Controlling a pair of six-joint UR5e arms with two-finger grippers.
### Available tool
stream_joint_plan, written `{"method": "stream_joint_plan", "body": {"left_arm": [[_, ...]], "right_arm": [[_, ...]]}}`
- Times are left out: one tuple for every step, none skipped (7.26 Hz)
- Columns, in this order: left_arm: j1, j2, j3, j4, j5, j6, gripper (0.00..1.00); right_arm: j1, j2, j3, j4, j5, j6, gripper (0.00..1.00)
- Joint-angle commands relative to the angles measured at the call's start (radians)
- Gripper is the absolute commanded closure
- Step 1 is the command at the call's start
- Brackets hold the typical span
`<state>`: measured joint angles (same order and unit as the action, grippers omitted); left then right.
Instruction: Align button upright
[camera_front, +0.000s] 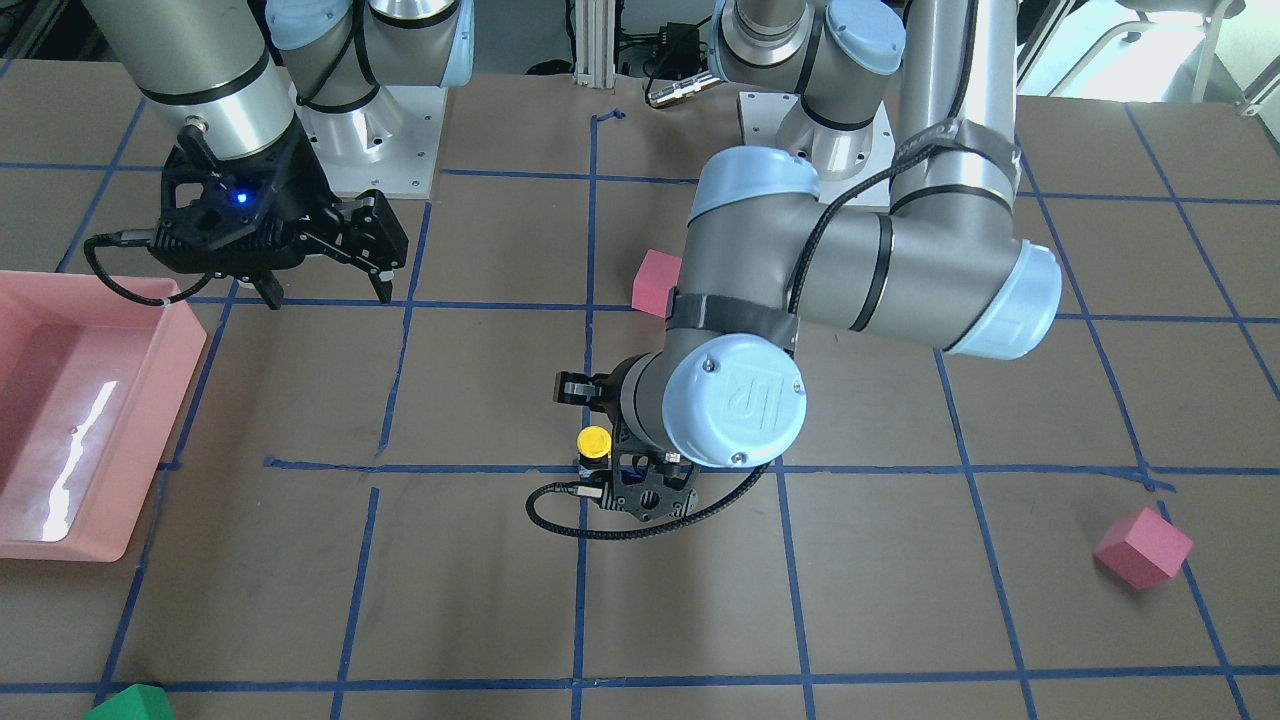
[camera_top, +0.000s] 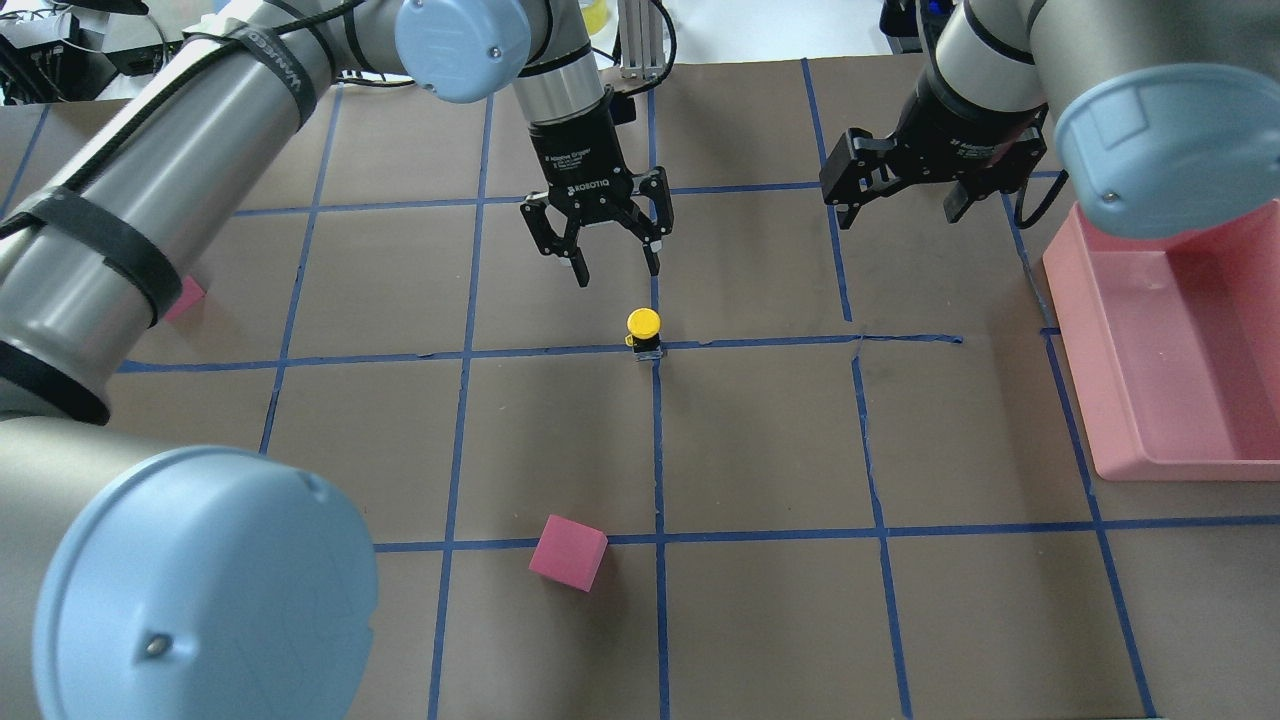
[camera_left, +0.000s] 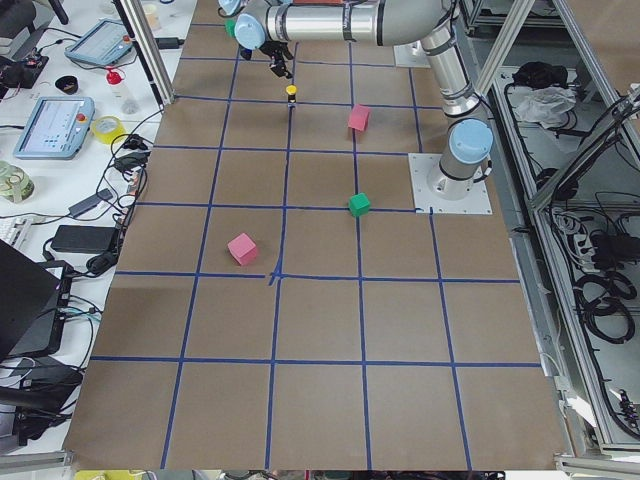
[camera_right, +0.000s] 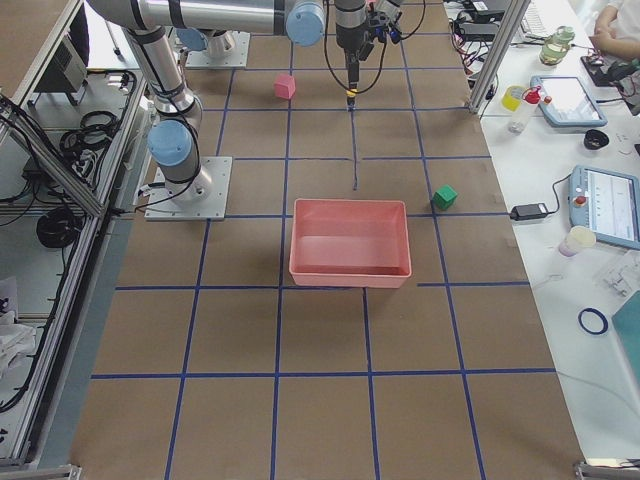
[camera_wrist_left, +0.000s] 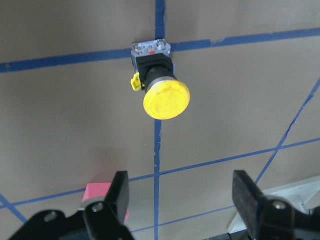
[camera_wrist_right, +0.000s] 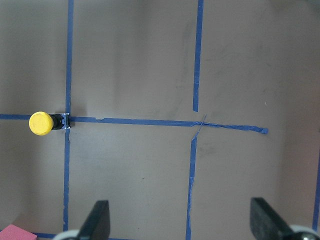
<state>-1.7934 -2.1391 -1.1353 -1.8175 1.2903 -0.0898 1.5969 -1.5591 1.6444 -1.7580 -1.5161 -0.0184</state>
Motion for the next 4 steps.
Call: {"method": "stream_joint_plan", "body": {"left_arm": [[0.032,0.115,-0.032,0.102,0.129,0.008,0.07],[0.038,0.160,-0.075,0.189,0.153,0.010,0.06],[0.045,0.197,-0.143,0.337,0.206,0.007,0.06],[0.051,0.226,-0.237,0.518,0.237,0.007,0.06]], "right_arm": [[0.000,-0.001,0.000,0.000,0.001,0.000,0.00],[0.000,0.001,0.000,0.000,-0.002,0.000,0.00],[0.000,-0.001,0.000,0.000,-0.001,0.000,0.00],[0.000,0.001,0.000,0.000,-0.003,0.000,0.00]]}}
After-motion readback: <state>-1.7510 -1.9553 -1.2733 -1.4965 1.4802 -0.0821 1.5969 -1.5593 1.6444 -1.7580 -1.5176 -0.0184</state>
